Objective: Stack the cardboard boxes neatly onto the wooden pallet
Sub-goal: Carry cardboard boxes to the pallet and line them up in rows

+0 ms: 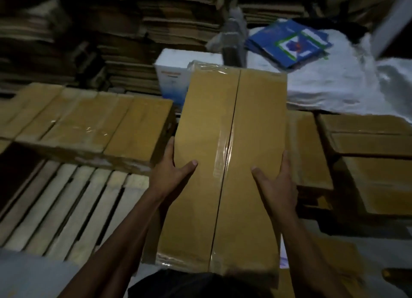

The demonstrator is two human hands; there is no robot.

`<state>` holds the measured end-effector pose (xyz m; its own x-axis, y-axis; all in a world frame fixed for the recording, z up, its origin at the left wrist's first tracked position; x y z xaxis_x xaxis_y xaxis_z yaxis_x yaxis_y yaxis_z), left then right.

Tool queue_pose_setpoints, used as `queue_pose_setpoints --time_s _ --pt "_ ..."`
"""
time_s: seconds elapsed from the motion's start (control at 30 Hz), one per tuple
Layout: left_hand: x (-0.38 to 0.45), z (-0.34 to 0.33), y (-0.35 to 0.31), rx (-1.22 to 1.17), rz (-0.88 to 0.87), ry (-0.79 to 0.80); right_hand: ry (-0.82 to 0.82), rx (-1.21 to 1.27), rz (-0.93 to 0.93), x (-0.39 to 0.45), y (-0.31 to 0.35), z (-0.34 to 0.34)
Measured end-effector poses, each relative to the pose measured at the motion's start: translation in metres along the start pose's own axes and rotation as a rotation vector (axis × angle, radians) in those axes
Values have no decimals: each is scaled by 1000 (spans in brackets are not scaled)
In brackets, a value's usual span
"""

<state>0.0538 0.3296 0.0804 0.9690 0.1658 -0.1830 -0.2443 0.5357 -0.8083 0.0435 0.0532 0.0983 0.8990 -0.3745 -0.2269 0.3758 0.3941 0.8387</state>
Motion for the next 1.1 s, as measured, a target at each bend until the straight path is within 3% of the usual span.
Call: queue_pose_setpoints --time_s 0.33,0.5,1.1 --pt "-80 161 149 37 272 -242 323 -111 166 -90 61 -190" --pt "-110 217 202 -59 343 -364 476 -166 222 -125 85 -264" --pt "-226 272 258 -171 765 -970 1066 -313 571 -203 172 -426"
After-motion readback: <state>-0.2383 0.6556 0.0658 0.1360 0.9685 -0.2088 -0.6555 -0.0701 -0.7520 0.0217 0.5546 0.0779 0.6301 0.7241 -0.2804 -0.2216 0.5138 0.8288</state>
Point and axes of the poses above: each hand's wrist, its own x-axis towards the middle knuckle, its own z-axis out of the back of the hand, y = z × x, the point moved 2 cm from there along x, towards the middle knuckle, and after that the axes turned 7 degrees about x, right-handed, at the moved point
